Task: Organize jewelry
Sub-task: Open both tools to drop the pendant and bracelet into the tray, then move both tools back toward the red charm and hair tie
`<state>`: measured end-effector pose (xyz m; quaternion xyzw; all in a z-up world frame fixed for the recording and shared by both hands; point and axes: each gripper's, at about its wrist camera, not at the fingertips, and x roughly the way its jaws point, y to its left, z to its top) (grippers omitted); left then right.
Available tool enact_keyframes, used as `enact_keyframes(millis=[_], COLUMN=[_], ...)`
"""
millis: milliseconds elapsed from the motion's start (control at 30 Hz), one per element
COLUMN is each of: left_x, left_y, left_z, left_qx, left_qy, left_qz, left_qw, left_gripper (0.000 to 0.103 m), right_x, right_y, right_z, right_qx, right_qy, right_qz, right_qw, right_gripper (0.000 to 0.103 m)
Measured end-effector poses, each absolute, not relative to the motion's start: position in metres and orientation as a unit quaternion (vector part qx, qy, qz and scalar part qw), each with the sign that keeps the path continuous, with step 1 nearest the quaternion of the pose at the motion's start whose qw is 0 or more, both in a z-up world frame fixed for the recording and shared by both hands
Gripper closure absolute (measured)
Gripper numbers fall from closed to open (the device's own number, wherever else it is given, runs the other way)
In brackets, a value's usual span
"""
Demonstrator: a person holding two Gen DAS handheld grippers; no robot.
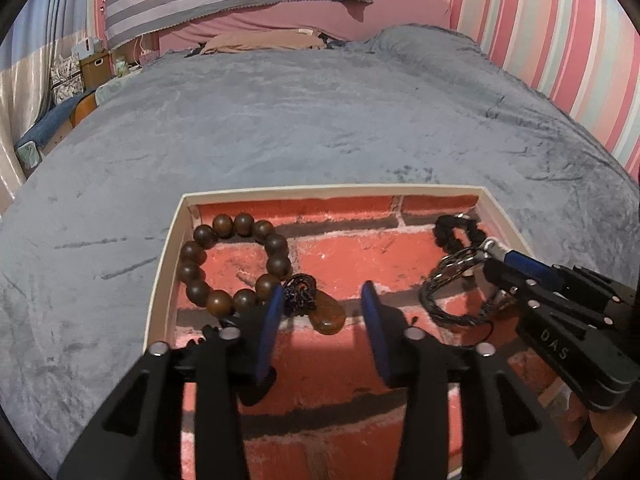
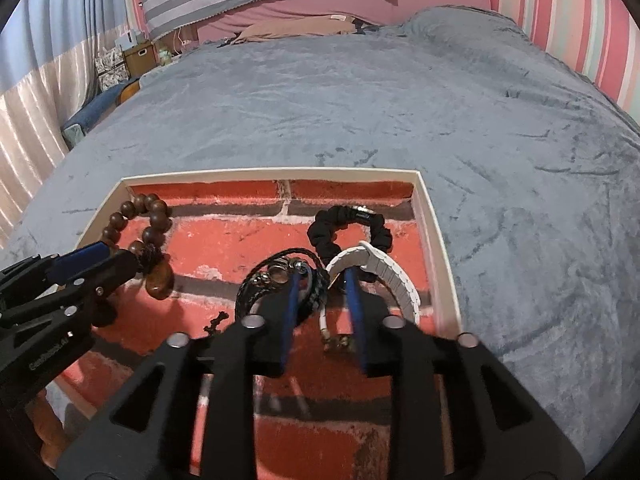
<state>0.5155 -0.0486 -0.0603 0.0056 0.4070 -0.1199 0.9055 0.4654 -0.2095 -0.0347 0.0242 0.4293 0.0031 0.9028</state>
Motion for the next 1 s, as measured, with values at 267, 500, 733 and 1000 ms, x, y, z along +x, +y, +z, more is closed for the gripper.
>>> enact_keyframes(millis=[267,500,733,1000], left_x=[0.482,0.428,0.375,0.323], left_y=[-0.037,-0.013,0.000,0.017], left_z=[-0.014,0.023,0.037,0.034], left_qx=[0.002,0.003,0.007,0.001], left_qy=[0.365,0.327,0.307,0.304], left_qz=[-0.116,-0.109,-0.102,-0.095], left_qw=[0.924,0.939,0.946,0.948], left_gripper=[0.031,0.016,0.015,0.015], right_x=[0.432,0.382,0.329,0.266], right_y=[-0.227,-0.245,-0.262,-0.289], right_z=[0.011,0.048,0.073,0.088], right_qx=[0.023,0.018,0.010,0.005], right_qy=[0.388,0.362,0.340,0.327], right_qz=[0.010,0.013,0.000,-0.024], right_qw=[0.921,0.932,0.941,0.945], right_gripper=[0.038,0.008,0.004,0.004])
